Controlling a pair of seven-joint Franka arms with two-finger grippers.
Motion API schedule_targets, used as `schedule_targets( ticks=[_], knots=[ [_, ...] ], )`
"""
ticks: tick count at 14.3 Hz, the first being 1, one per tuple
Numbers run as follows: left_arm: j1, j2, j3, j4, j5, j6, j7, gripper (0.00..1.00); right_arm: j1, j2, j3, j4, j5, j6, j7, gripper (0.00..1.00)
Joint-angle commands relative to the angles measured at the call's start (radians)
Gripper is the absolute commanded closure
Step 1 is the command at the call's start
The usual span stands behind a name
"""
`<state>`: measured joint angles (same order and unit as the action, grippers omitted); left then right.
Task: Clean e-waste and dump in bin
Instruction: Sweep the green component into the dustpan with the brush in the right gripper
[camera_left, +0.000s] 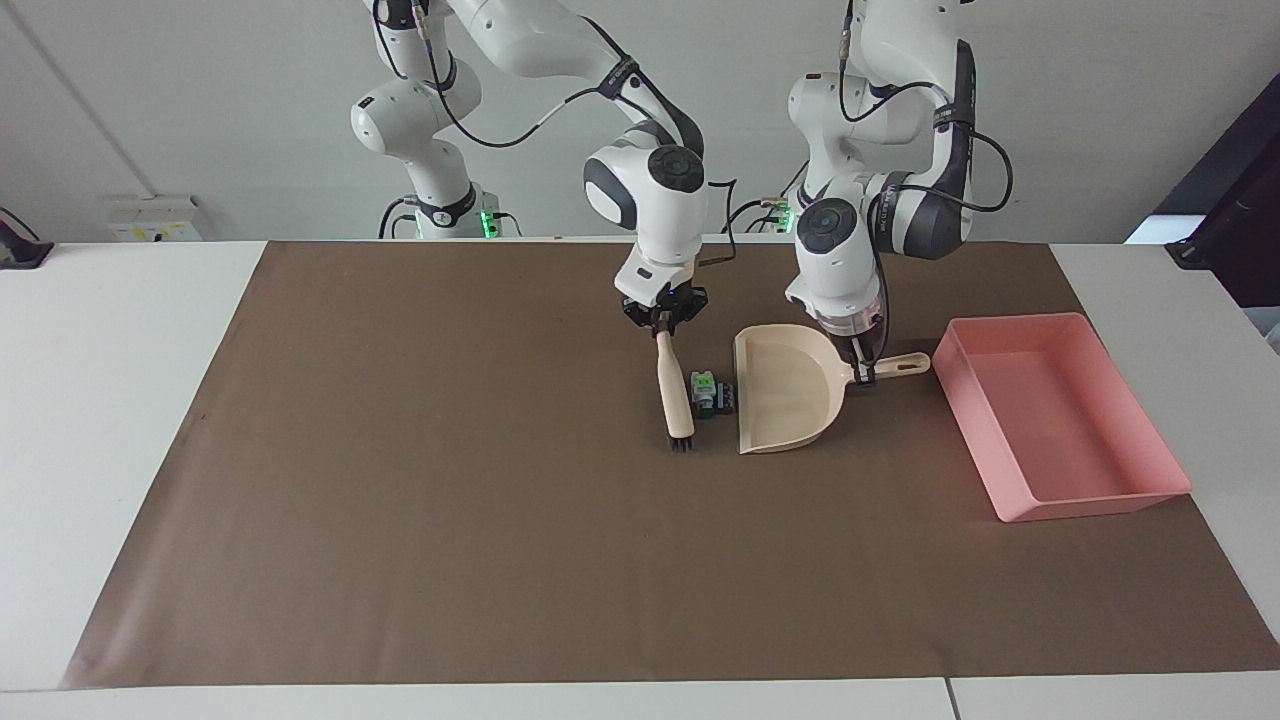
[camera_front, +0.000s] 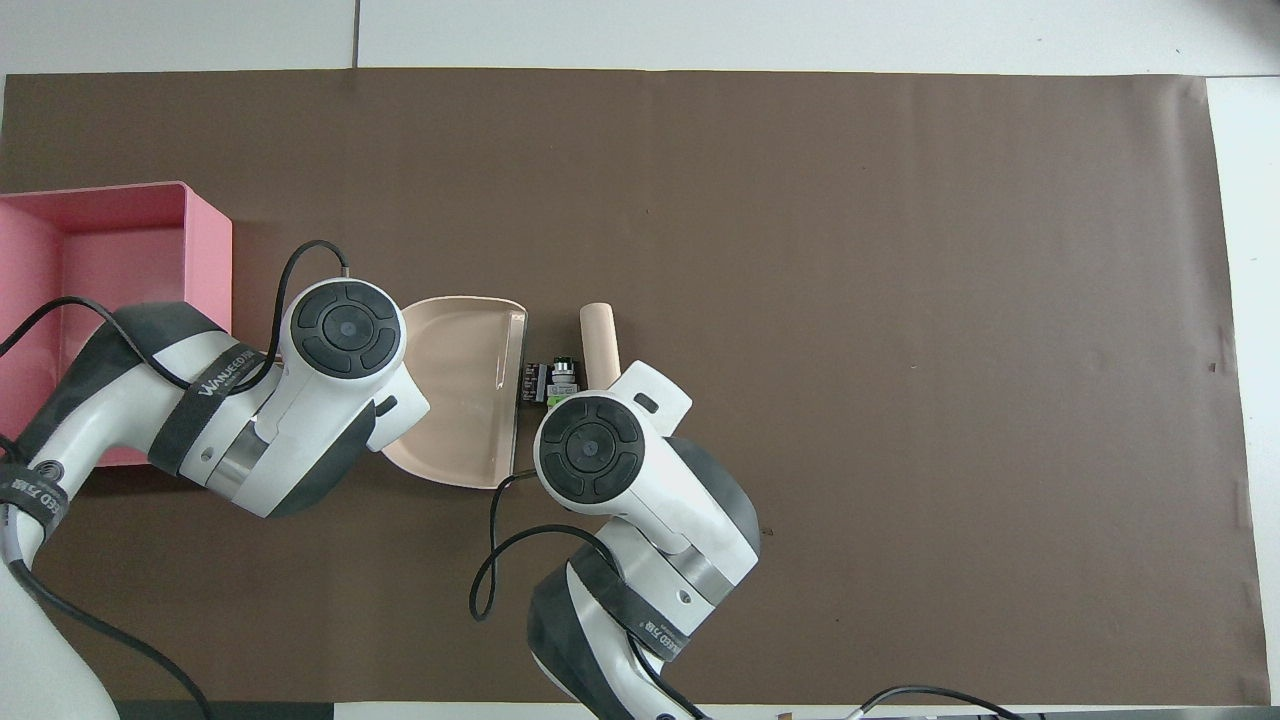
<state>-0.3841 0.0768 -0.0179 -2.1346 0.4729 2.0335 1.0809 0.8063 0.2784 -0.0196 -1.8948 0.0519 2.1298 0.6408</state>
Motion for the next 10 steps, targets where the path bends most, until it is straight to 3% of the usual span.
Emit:
schedule_targets(
  ticks=[1, 4, 5, 7, 10],
  knots=[
    [-0.019, 0.0, 0.007, -0.014, 0.023, -0.004, -0.039, 1.0, 0.016, 0.022, 0.004, 0.023, 0.003, 0.018, -0.004, 1.0],
    [-0.022, 0.0, 0.007, -0.018, 0.023, -0.004, -0.056, 1.0, 0.017, 0.062, 0.035, 0.052, 0.058, 0.062, -0.024, 1.0],
    [-0.022, -0.002, 0.007, -0.019, 0.024, -0.003, -0.055, 1.0, 0.019, 0.065, 0.041, 0.074, 0.131, 0.067, -0.097, 1.0],
    [-0.022, -0.006, 0.006, -0.033, 0.024, 0.004, -0.05, 1.0, 0.049, 0.087, 0.046, 0.071, 0.311, 0.199, -0.206, 1.0],
    [-0.021, -0.008, 0.004, -0.034, 0.023, 0.008, -0.044, 1.0, 0.077, 0.09, 0.047, 0.094, 0.414, 0.259, -0.211, 1.0]
  ],
)
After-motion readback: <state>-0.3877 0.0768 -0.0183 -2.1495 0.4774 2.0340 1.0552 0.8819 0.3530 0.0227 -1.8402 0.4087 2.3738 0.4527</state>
